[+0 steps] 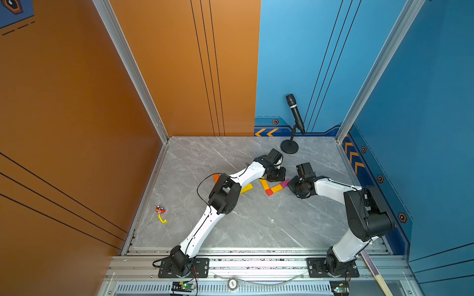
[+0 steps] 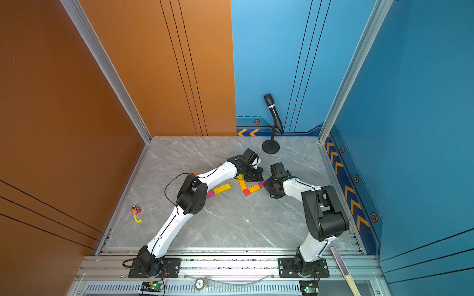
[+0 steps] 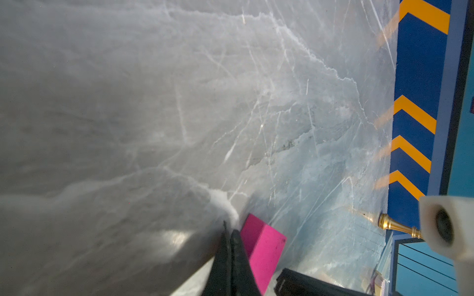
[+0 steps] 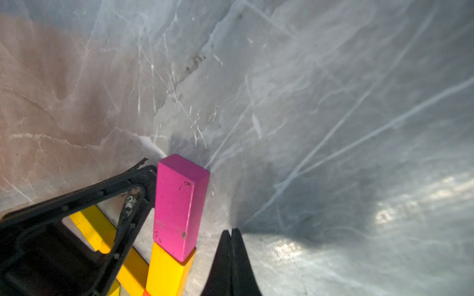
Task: Assemble the letter v with building blocks
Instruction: Assemble the building block at the center of the board.
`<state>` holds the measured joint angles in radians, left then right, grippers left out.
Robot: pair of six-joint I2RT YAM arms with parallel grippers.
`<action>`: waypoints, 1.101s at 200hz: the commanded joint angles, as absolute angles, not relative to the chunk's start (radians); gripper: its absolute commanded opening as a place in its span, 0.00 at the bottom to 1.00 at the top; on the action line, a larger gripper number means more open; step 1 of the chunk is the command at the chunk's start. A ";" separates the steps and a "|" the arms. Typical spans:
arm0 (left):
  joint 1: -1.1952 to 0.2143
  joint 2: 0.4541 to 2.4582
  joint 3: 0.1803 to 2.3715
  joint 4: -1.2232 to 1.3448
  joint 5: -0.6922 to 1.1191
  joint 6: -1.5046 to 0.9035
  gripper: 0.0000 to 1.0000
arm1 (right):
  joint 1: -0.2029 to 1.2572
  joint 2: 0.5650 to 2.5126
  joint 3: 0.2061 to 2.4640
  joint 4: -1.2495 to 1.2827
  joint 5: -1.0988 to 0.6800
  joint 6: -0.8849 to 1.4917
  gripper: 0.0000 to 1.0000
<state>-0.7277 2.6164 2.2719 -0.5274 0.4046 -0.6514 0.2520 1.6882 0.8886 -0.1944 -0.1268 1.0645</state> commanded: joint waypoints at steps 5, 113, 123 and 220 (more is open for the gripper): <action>-0.735 2.614 2.244 -0.588 0.390 -0.647 0.00 | 0.249 1.669 0.876 -0.219 -0.106 1.080 0.00; -0.675 2.641 2.508 -0.583 0.339 -0.660 0.00 | 0.244 1.559 0.867 -0.256 -0.066 1.065 0.00; -0.669 2.640 2.542 -0.583 0.335 -0.660 0.00 | 0.243 1.540 0.867 -0.264 -0.059 1.057 0.00; -0.612 2.028 2.074 -0.442 0.093 -0.329 0.01 | 0.083 1.131 0.883 -0.304 0.065 0.619 0.43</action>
